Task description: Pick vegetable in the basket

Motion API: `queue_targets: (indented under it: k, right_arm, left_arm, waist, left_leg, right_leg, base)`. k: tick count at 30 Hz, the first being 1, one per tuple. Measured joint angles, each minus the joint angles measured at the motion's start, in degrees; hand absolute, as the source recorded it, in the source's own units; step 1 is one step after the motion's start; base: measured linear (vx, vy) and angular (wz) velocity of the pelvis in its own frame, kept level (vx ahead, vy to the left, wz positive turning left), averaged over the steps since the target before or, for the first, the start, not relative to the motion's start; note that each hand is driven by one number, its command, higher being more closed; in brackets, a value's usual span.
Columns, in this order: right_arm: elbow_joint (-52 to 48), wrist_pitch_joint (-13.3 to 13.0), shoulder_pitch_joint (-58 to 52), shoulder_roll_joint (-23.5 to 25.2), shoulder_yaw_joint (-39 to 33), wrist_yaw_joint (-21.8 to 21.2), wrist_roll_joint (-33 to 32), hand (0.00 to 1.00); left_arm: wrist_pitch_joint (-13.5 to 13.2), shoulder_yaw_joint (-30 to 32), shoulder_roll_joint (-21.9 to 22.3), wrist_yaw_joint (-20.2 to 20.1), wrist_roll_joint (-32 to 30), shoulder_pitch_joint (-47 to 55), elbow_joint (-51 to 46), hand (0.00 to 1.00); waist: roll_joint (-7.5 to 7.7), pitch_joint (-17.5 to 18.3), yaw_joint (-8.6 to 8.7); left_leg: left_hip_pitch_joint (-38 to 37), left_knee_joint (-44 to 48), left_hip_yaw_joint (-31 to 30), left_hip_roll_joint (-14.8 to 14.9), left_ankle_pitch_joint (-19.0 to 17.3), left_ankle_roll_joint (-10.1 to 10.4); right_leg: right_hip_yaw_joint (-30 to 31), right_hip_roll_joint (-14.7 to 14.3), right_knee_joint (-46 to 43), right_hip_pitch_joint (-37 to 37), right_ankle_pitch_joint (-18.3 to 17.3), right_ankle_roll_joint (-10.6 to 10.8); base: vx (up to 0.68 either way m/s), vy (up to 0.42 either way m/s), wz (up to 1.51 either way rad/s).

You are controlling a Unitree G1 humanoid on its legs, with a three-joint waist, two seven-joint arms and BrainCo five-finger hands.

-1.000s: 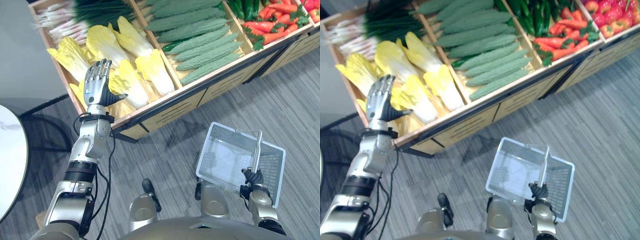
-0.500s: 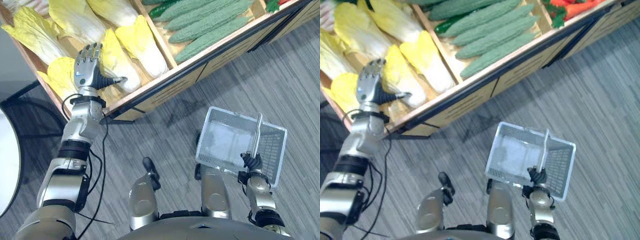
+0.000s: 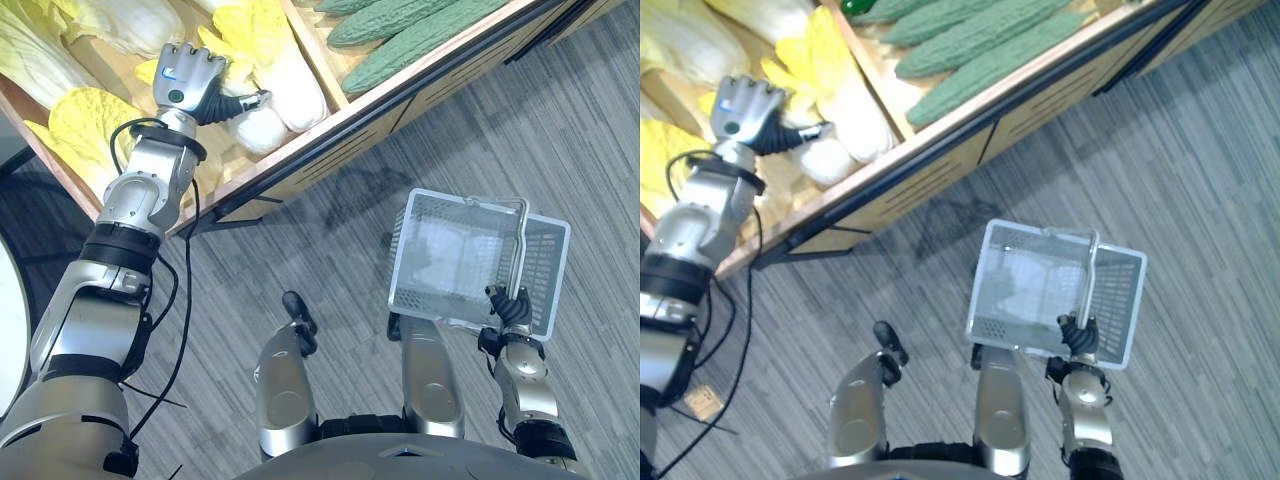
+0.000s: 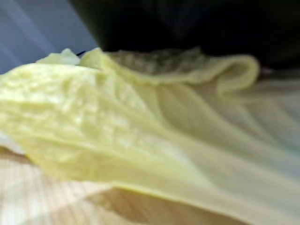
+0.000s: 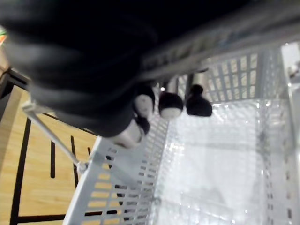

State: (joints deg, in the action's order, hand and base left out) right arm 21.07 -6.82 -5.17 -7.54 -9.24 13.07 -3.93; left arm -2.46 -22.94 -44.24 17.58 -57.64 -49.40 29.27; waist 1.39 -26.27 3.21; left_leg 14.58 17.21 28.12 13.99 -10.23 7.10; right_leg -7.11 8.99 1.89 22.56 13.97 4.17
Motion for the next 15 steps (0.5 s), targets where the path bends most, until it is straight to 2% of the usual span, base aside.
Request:
queue_targets:
  k: [5, 8, 15]
  right_arm:
    - [0.87, 0.00, -0.47, -0.06, 0.91, -0.01, 0.00, 1.00]
    - [3.92, 0.03, -0.86, -0.08, 0.98, -0.04, 0.02, 1.00]
    - [8.87, 0.21, -2.47, -0.01, 1.03, -0.12, 0.03, 1.00]
  left_arm:
    - [0.01, -0.36, -0.59, 0.02, -0.06, 1.44, -1.33, 1.00]
    - [-0.24, -0.64, -1.04, 0.04, -0.24, 4.21, -2.16, 1.00]
    - [-3.37, 0.08, -1.71, -0.16, -0.44, 11.56, -5.87, 1.00]
  waist:
    - [-0.56, 0.63, 0.18]
    - [-1.08, 3.22, 0.54]
    - [-1.54, 7.97, 0.74]
  left_leg:
    - [-1.90, -0.51, -0.43, -0.13, 0.02, 0.01]
    - [-2.94, -1.51, -1.02, -0.65, 0.34, -0.05]
    - [-7.26, -5.67, -2.63, -1.89, 2.25, 0.29]
  right_leg:
    - [-0.38, 0.00, 0.14, -2.06, -0.05, 0.00]
    - [-1.02, 0.26, 0.90, -3.38, -0.05, 0.00]
    - [-2.79, 0.43, 3.35, -8.36, -0.12, -0.04]
  base:
    - [0.00, -0.004, 0.03]
    - [0.00, -0.004, 0.08]
    - [0.01, -0.019, 0.12]
